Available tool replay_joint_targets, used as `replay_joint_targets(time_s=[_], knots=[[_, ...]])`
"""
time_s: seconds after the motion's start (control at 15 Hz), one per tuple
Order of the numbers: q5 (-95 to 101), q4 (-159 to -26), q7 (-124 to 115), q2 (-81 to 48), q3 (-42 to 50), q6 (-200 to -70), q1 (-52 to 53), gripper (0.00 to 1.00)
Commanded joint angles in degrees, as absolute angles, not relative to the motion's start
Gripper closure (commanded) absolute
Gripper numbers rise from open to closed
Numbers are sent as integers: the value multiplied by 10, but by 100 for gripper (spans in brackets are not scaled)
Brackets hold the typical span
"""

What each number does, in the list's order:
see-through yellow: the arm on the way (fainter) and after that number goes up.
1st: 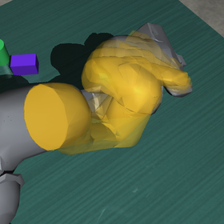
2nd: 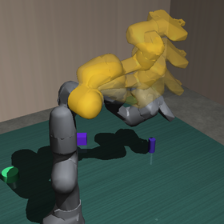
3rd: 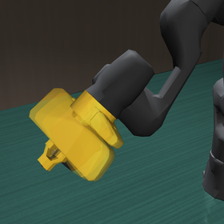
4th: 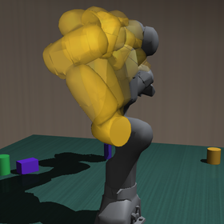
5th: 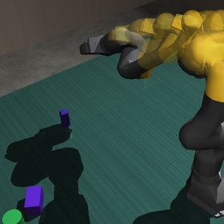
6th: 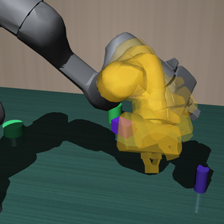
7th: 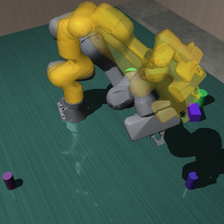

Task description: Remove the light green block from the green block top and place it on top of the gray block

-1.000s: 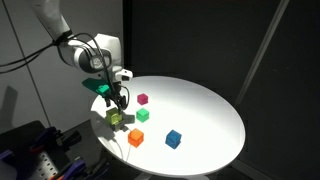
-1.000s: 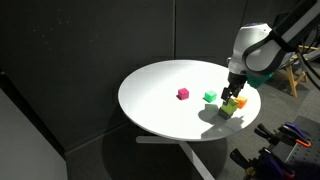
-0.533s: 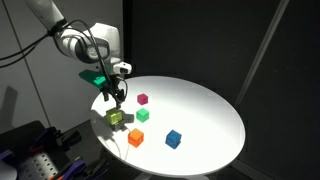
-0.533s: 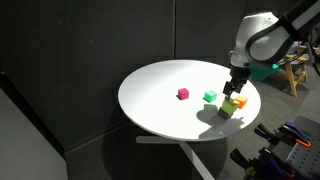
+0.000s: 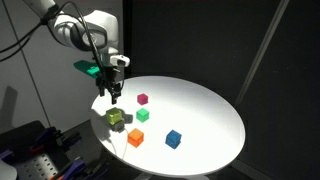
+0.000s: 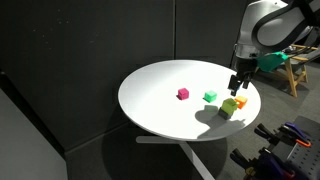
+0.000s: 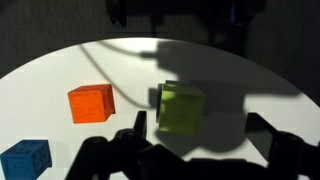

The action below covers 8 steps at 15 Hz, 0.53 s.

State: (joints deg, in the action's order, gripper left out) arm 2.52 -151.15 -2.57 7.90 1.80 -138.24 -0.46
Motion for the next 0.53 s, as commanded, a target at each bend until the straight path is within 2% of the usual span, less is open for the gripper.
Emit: replay_joint_targets(time_s=[0.0,0.47], knots=[[23,-1514,-37,122,13,-1337,-9,0],[22,-1517,-35,193,12,-1298,-10,0]])
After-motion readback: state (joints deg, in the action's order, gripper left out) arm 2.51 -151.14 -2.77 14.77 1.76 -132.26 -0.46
